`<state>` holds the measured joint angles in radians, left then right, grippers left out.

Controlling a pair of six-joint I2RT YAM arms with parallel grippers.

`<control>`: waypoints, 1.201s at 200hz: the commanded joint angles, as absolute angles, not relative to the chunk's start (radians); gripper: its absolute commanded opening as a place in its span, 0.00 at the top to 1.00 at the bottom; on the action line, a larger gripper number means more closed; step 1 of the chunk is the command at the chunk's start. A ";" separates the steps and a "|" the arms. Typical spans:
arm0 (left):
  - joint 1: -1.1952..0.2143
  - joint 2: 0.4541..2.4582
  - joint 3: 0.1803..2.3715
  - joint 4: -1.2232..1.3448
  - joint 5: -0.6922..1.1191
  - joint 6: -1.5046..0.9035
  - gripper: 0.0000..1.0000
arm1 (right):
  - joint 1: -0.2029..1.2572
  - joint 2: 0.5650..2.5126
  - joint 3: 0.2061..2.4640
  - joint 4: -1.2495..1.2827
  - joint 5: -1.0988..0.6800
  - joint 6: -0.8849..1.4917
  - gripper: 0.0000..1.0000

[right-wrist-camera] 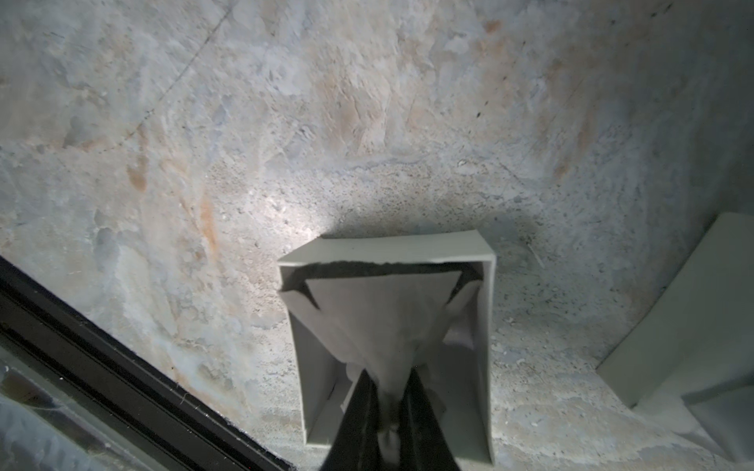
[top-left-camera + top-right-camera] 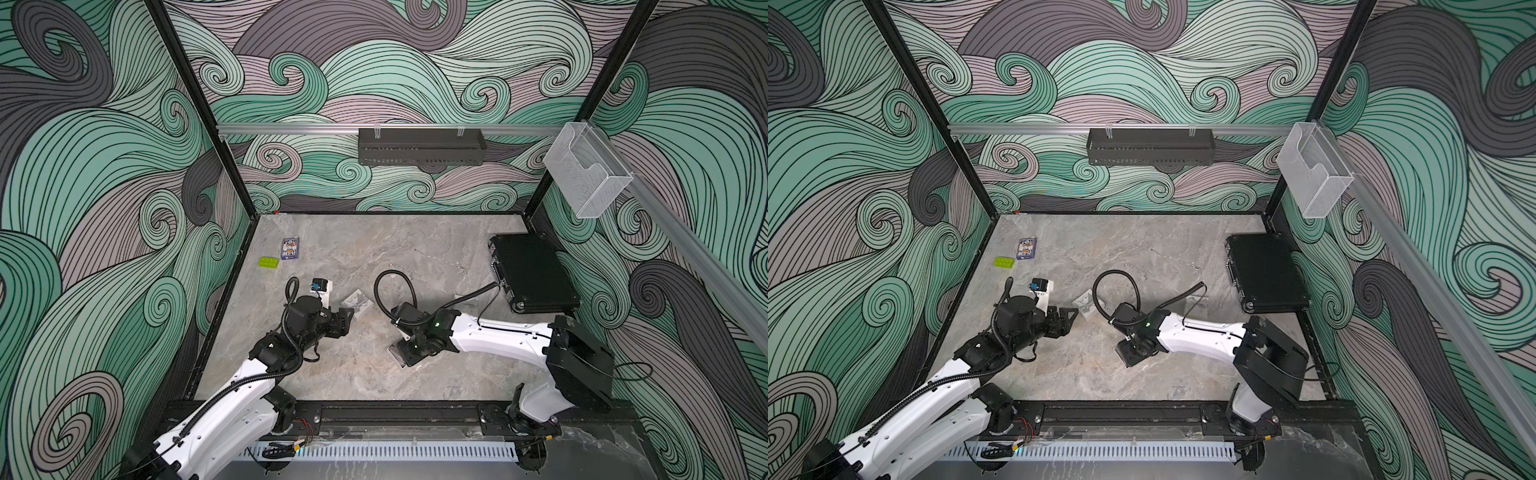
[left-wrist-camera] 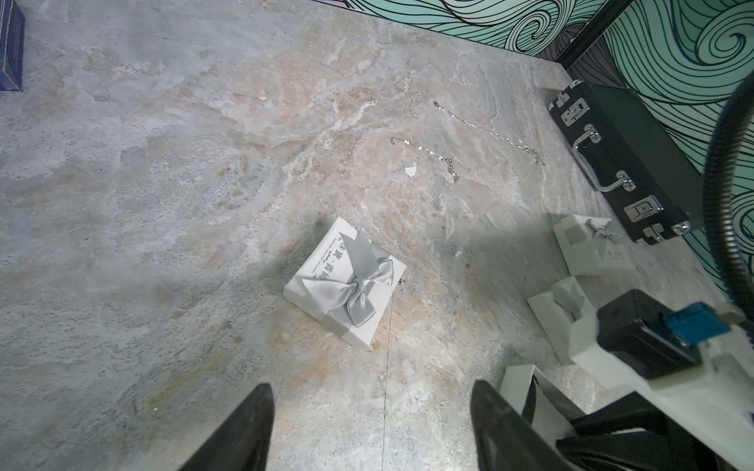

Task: Take the necklace out of the lift-off lid jewelry box
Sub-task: Place the inner lining in the jewelry box.

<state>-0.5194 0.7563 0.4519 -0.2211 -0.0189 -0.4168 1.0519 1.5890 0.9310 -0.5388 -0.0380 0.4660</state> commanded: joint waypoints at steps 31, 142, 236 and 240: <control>-0.514 0.756 0.476 -0.222 -0.037 -0.428 0.25 | 1.067 1.668 0.971 -0.570 0.036 0.445 0.83; -0.514 0.764 0.483 -0.230 -0.026 -0.428 0.25 | 1.093 1.530 1.008 -0.648 0.086 0.417 0.57; -0.514 0.756 0.486 -0.238 -0.022 -0.429 0.25 | 1.087 1.659 0.999 -0.601 0.074 0.407 0.90; -0.514 0.754 0.486 -0.239 -0.021 -0.428 0.25 | 1.087 1.668 0.999 -0.600 0.074 0.408 0.90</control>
